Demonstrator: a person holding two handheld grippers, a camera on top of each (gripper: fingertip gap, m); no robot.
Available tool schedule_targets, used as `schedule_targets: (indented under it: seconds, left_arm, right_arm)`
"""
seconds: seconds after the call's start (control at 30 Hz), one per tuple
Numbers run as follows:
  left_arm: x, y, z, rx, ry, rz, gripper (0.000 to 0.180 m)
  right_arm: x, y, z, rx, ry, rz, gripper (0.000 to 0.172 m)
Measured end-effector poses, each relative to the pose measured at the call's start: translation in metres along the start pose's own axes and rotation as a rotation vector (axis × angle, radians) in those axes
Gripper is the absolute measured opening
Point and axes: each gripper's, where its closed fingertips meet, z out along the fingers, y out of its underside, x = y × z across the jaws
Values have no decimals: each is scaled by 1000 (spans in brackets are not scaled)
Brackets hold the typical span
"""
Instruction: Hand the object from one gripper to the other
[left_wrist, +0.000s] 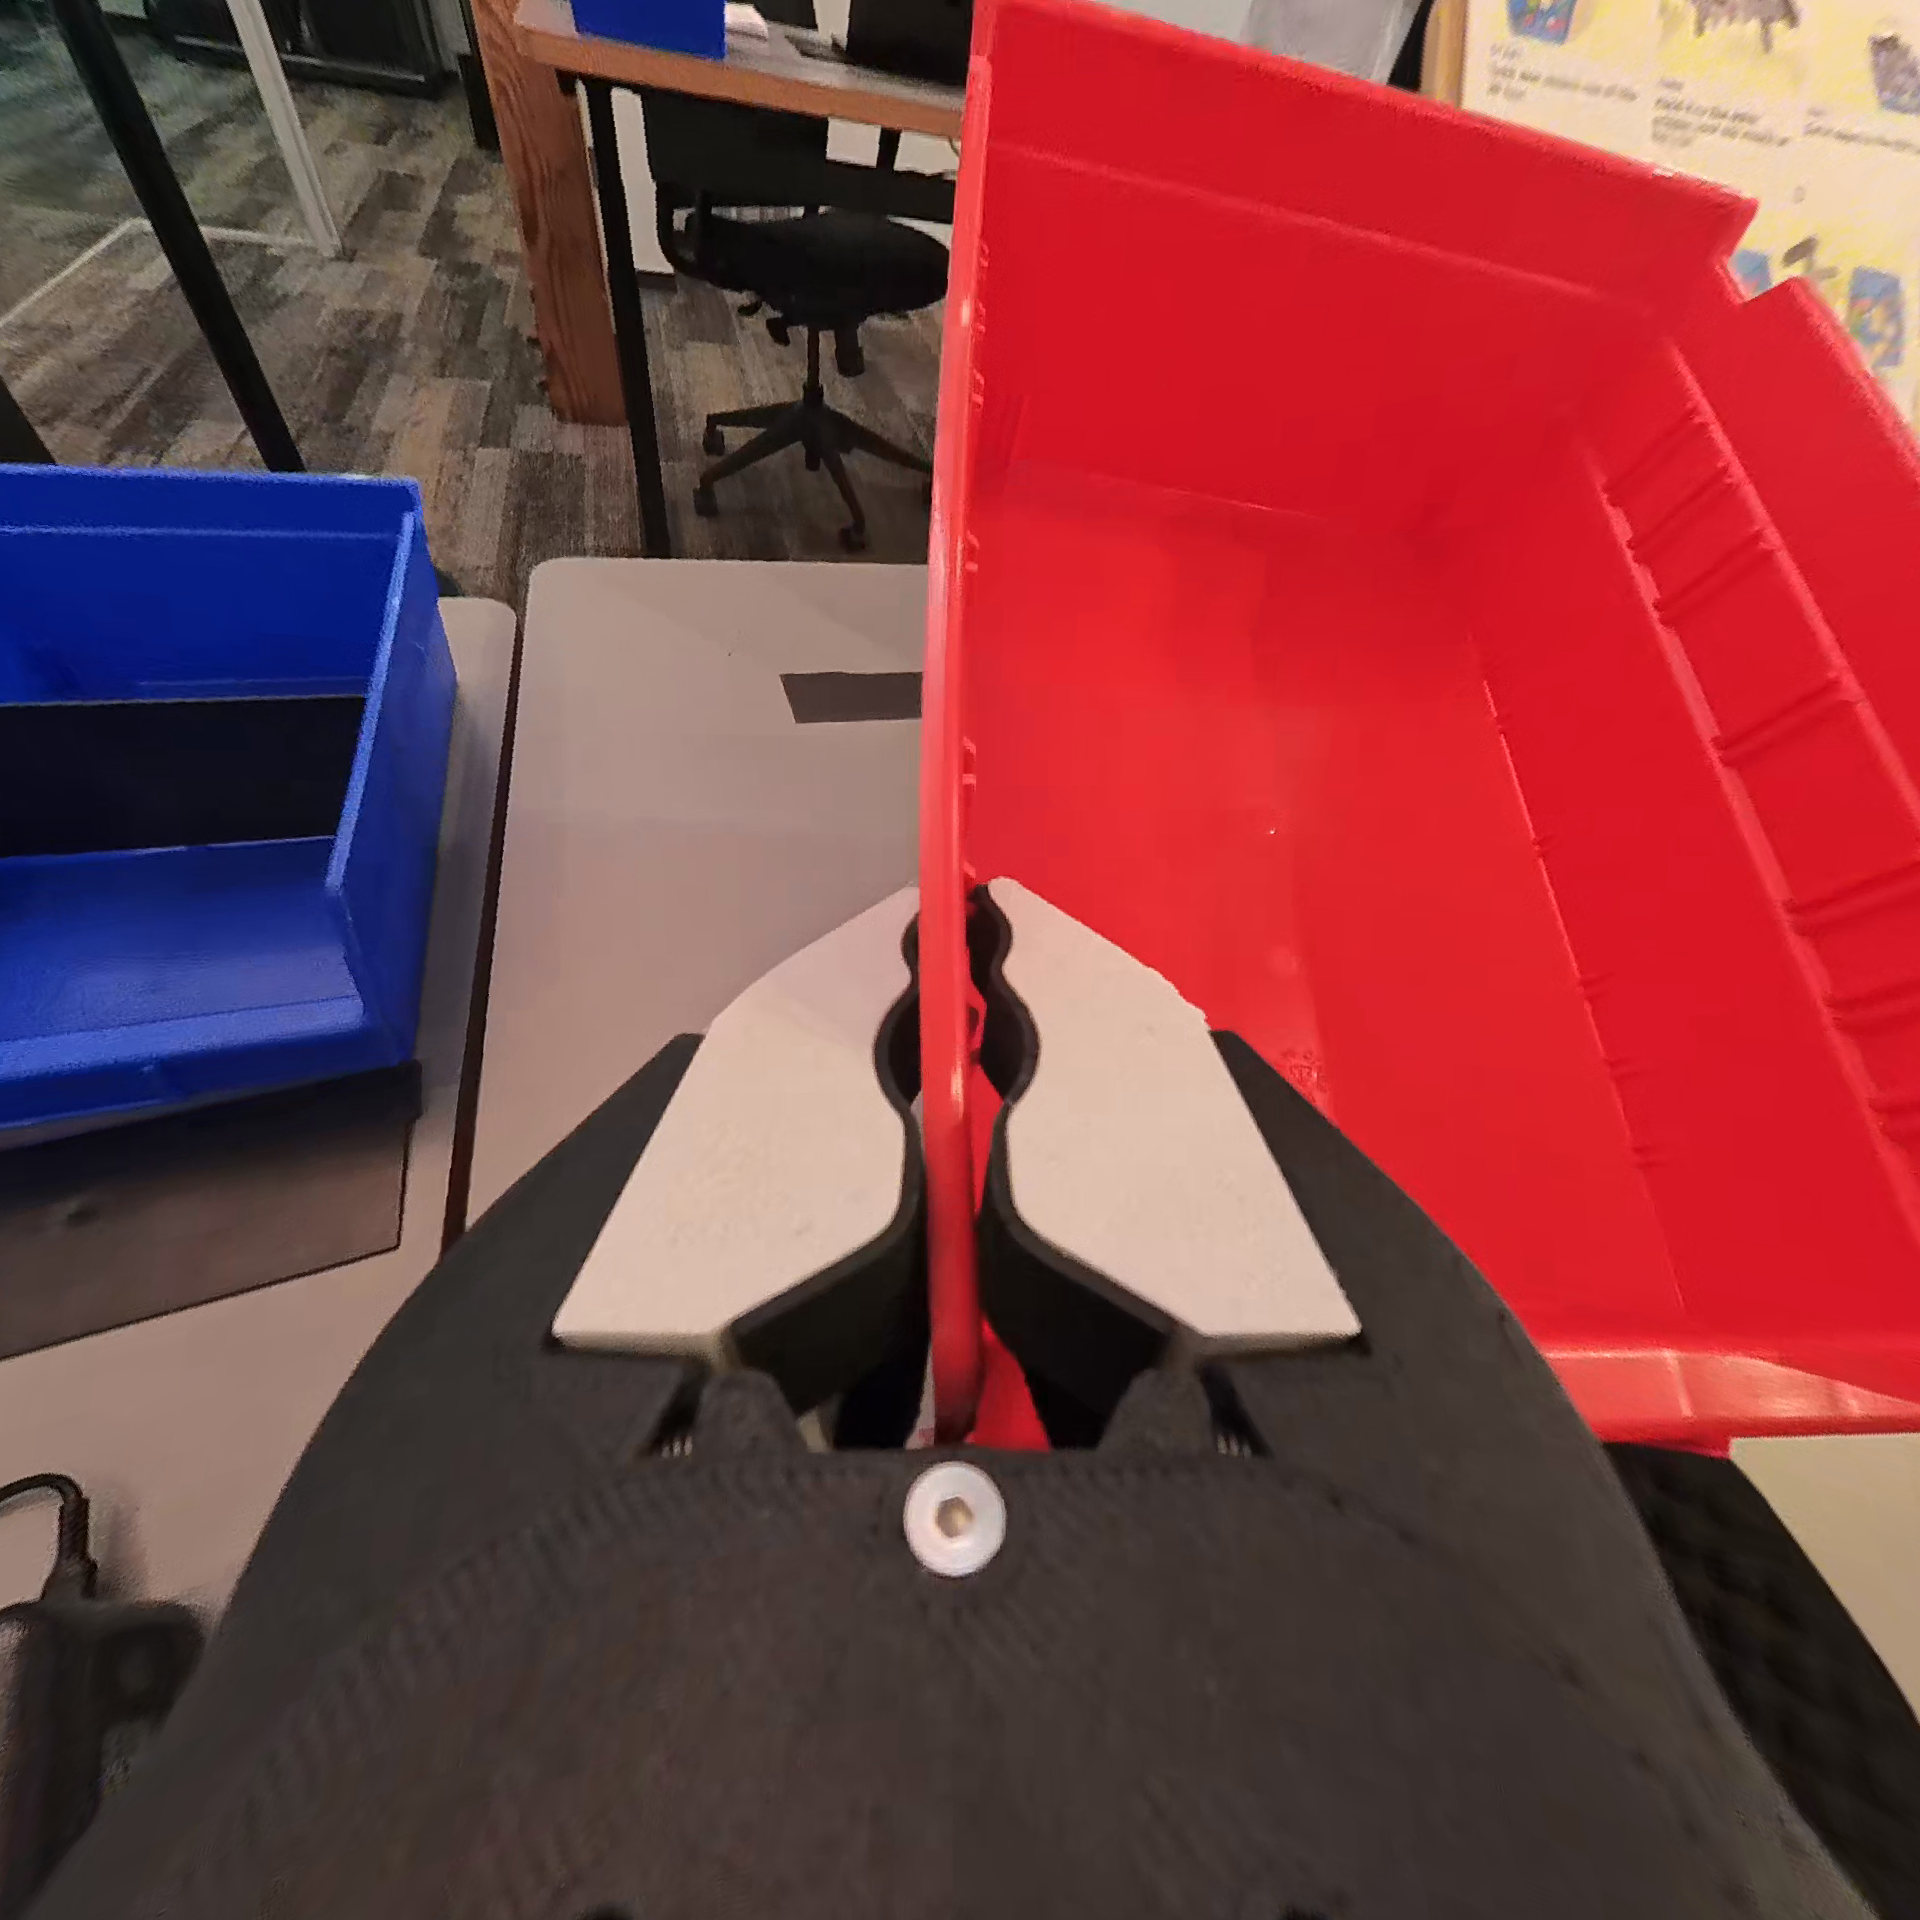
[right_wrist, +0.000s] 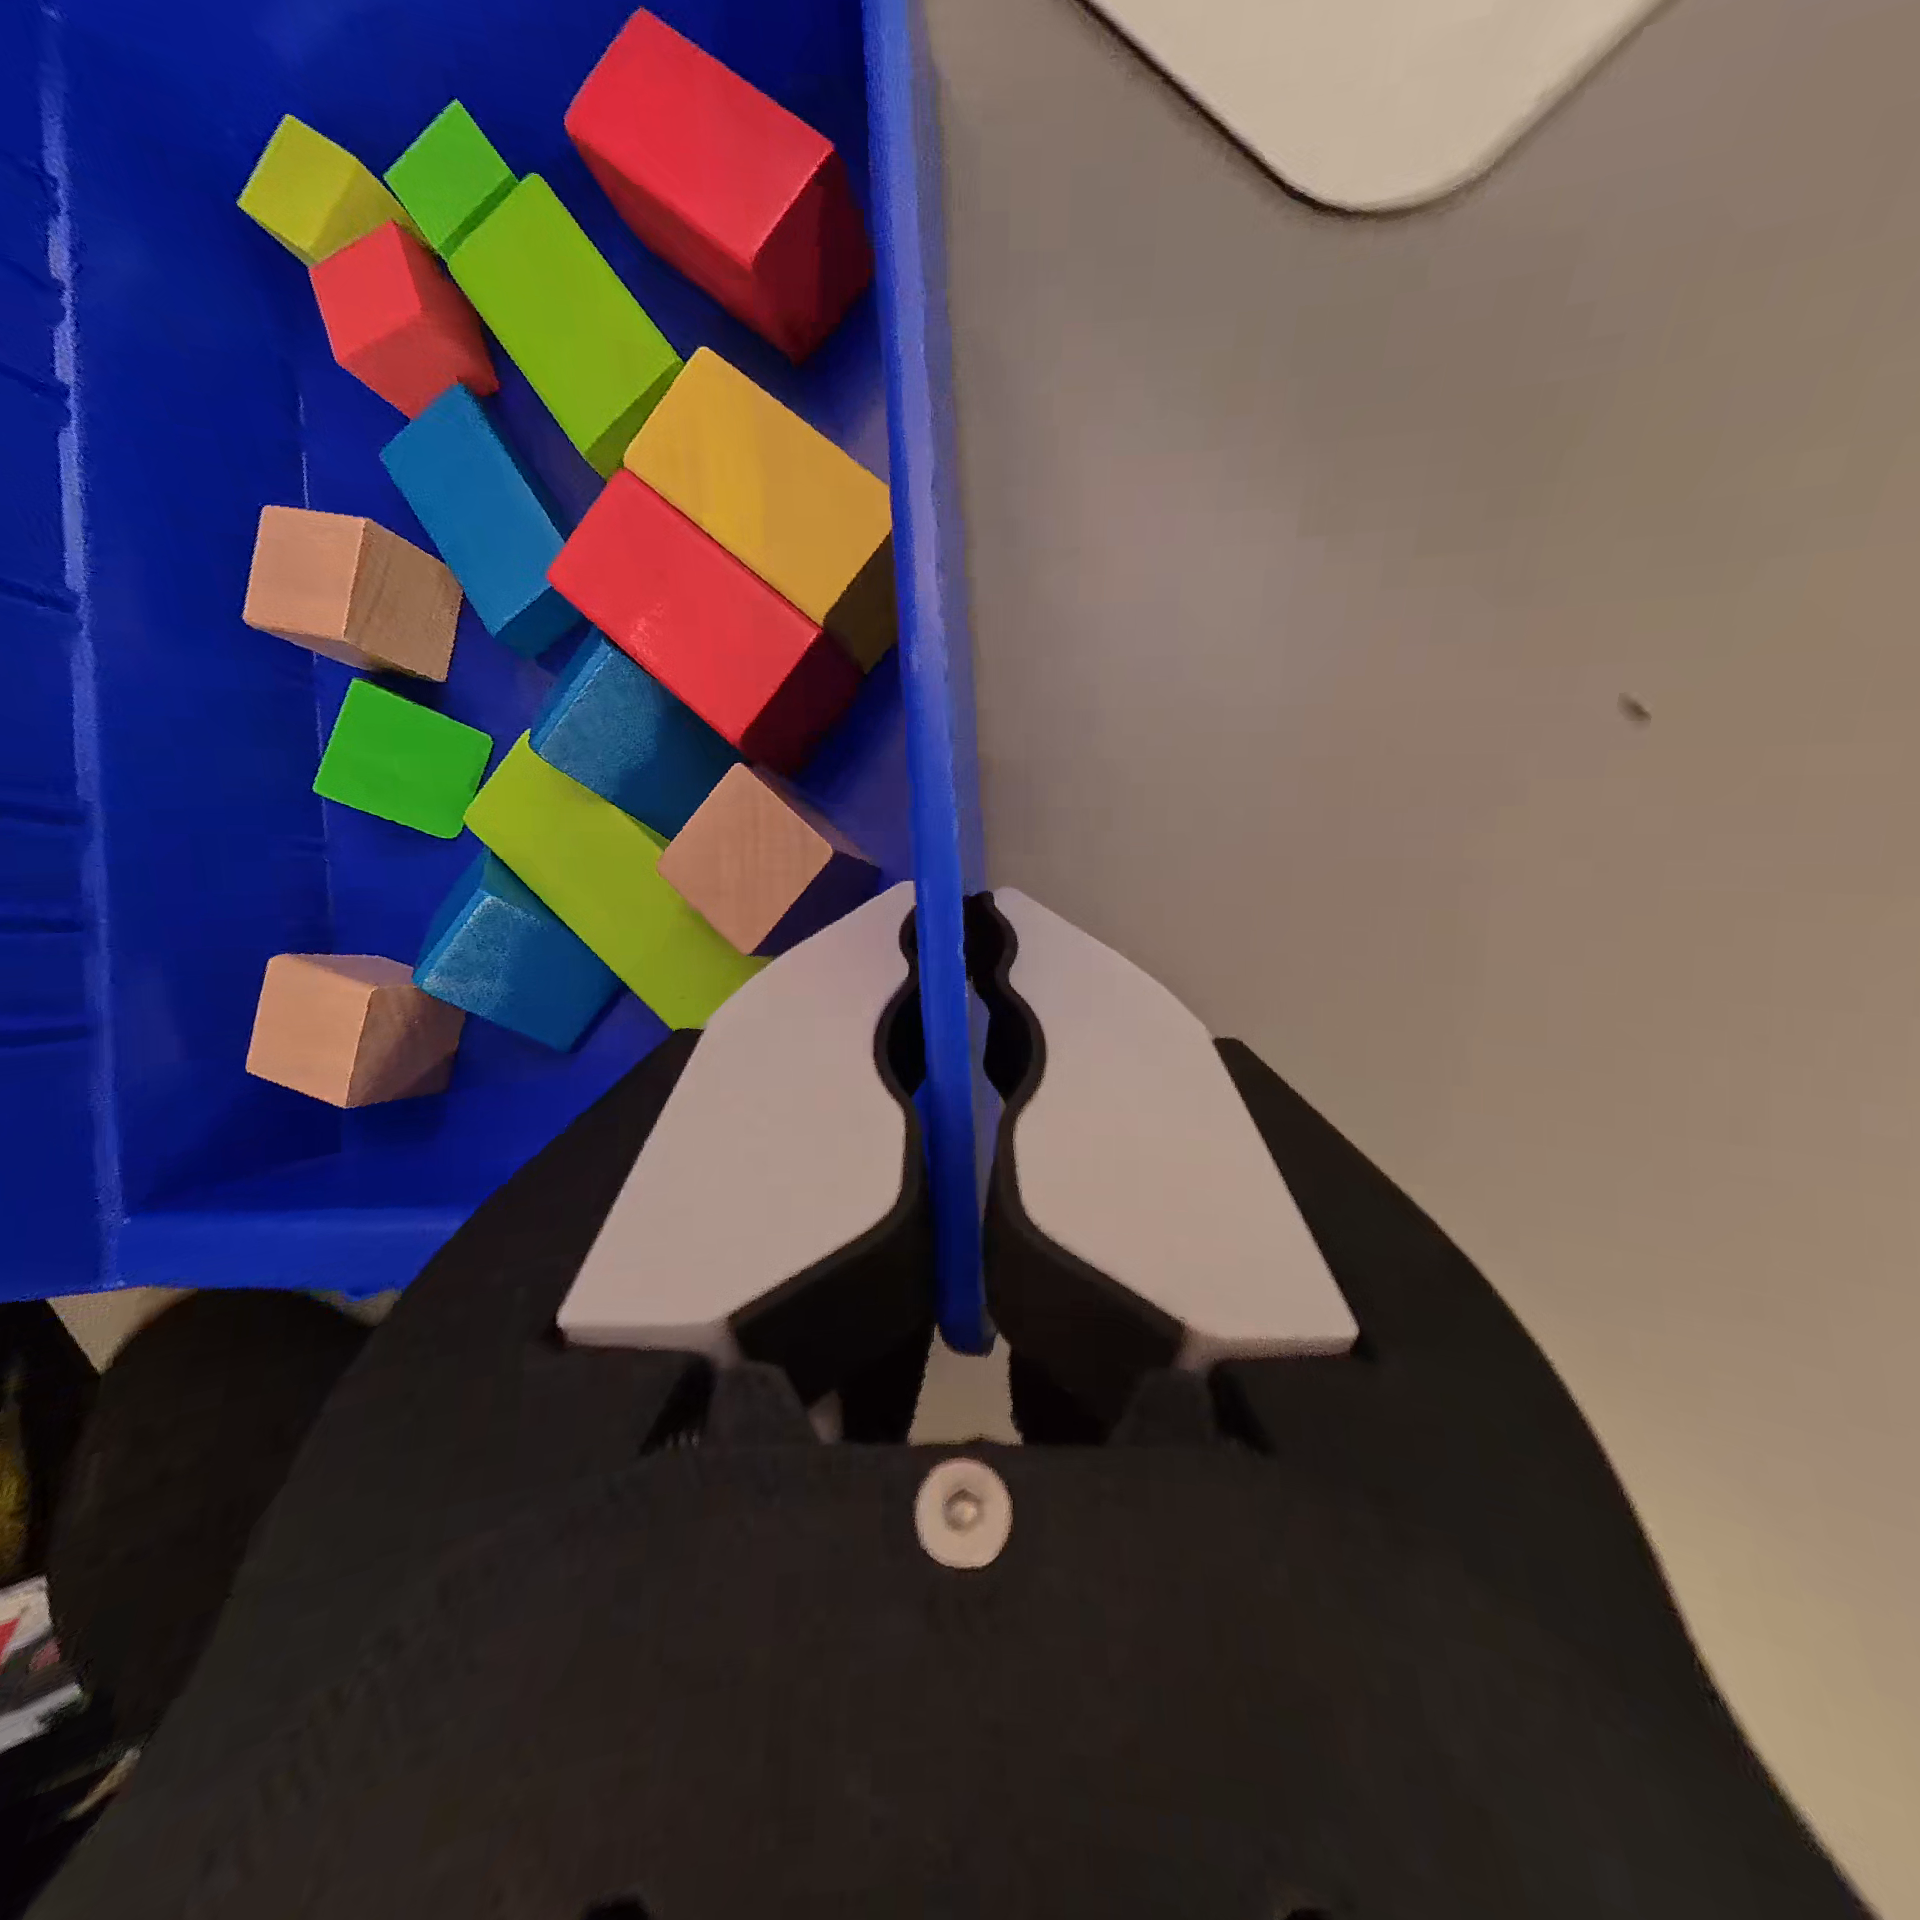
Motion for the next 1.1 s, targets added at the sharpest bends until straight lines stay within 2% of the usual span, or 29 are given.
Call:
schedule_targets:
  seconds: [0.4,0.7,0.73,0.77,0.8,0.83,0.97,1.1]
  left_arm:
    - [-14,-24,-30,99,11,-37,5]
    - [-9,-35,-32,107,37,-44,5]
    - [-7,-36,-31,109,45,-46,5]
    - [-4,-37,-30,109,54,-47,5]
    - [0,-38,-30,110,62,-44,5]
    - [5,-40,-29,112,73,-42,5]
    - [39,-47,-24,111,158,-26,5]
    - [101,-62,-8,68,284,41,5]
  right_arm:
    - [-76,-124,104,54,-123,-30,5]
    - [-111,-203,164,142,-79,21,5]
    - [-116,-208,170,133,-84,21,8]
    - [-120,-211,174,122,-91,30,21]
    - [-122,-216,173,136,-90,37,41]
    - [-123,-219,166,158,-87,37,52]
    - [-127,-203,109,216,-99,25,63]
    - [-127,-157,16,334,-147,75,65]
